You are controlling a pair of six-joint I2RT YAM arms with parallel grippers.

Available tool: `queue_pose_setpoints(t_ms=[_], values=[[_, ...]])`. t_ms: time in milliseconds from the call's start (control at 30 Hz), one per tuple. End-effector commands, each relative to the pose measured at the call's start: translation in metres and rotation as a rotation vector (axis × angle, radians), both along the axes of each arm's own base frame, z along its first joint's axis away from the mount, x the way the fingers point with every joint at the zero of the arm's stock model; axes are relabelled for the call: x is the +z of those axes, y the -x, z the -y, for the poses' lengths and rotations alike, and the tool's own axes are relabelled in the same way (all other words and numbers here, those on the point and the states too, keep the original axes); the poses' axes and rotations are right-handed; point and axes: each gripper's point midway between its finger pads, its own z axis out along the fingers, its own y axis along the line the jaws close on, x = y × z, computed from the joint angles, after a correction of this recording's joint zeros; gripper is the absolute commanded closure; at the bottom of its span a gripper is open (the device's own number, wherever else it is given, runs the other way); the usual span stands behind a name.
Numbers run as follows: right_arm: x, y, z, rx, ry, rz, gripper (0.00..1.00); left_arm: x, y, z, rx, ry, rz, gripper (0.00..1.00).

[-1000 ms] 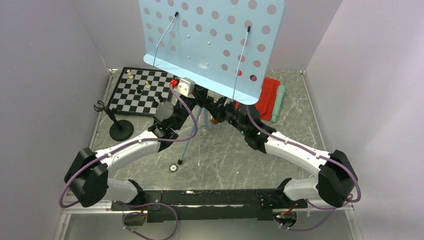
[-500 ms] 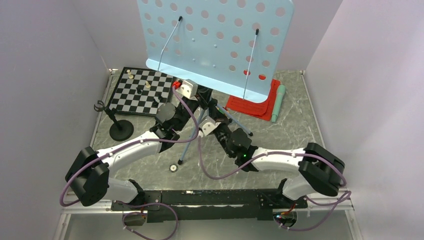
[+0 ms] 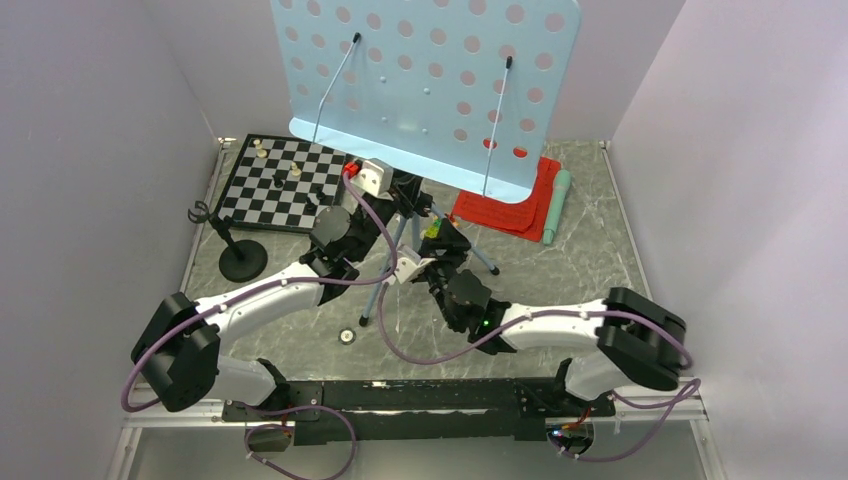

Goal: Pack up the instrument practice props

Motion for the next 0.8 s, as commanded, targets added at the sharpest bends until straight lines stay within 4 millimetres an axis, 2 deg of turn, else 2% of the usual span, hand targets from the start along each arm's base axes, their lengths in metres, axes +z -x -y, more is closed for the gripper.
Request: queue_pose_setpoints(t_ms=[0, 67, 167, 300, 433, 567, 767], values=[[0.013, 0.017, 0.021, -0.052, -0.150, -0.144, 0.31, -0.106, -0.018, -0.010, 0.089, -0.187, -0.274, 1.00], [0.011, 0.028, 0.028, -0.055, -0.211, -0.203, 0.30, -0.108, -0.018, -0.011, 0.088, -0.188, -0.277, 1.00], [-0.005, 0.043, 0.038, -0.076, -0.355, -0.359, 0.29, -0.110, -0.017, -0.011, 0.086, -0.188, -0.279, 1.00], [-0.024, 0.056, 0.053, -0.055, -0.566, -0.544, 0.18, -0.111, -0.017, -0.007, 0.071, -0.192, -0.285, 1.00], [-0.026, 0.052, 0.057, -0.016, -0.857, -0.731, 0.16, -0.119, -0.015, -0.007, 0.064, -0.189, -0.307, 1.00], [-0.018, 0.044, 0.055, 0.084, -1.121, -0.887, 0.16, -0.126, -0.012, -0.007, 0.054, -0.177, -0.318, 1.00], [0.023, 0.023, 0.062, 0.211, -1.323, -0.945, 0.14, -0.113, -0.005, -0.007, 0.025, -0.162, -0.294, 1.00]])
